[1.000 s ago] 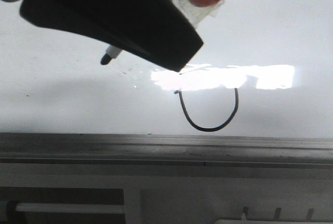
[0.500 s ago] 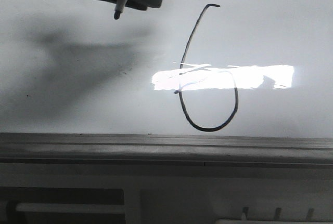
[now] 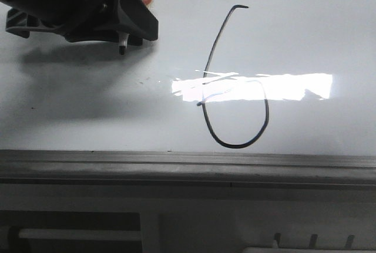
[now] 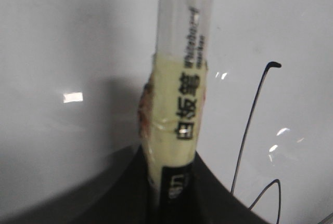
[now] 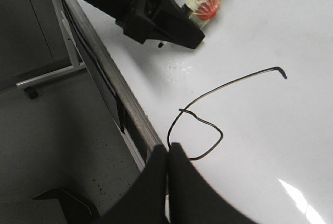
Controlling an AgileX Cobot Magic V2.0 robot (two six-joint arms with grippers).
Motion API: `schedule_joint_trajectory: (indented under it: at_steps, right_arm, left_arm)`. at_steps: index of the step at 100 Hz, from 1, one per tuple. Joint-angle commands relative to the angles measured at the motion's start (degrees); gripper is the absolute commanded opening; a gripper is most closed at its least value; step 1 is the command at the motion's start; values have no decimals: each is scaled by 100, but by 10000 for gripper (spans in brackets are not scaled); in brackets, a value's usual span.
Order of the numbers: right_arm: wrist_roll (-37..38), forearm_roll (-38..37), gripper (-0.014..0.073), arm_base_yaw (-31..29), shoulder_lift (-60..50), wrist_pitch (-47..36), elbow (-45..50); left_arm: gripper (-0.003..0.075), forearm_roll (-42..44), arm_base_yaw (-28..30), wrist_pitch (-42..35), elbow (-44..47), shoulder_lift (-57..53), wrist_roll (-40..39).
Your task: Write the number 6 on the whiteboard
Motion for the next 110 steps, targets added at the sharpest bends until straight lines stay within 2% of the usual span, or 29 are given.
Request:
schedule_joint_trajectory:
  at_steps: [1, 12, 97, 103, 110]
  right_arm:
    - [57, 100, -65, -36, -31, -408, -135]
    - [57, 100, -65, -36, -31, -417, -135]
    - [104, 100, -65, -36, -31, -507, -135]
    - [105, 100, -65, -36, -31, -507, -135]
    - [116, 100, -65, -36, -31, -507, -135]
  left_arm:
    - [-19, -192, 18, -400, -122, 76, -49]
    - [-19, -250, -15, -164, -109, 125, -49]
    - [-17, -339, -100, -771, 50, 421, -49]
    - [-4, -409, -100, -794, 50, 421, -49]
    - [57, -452, -100, -809, 50, 421, -49]
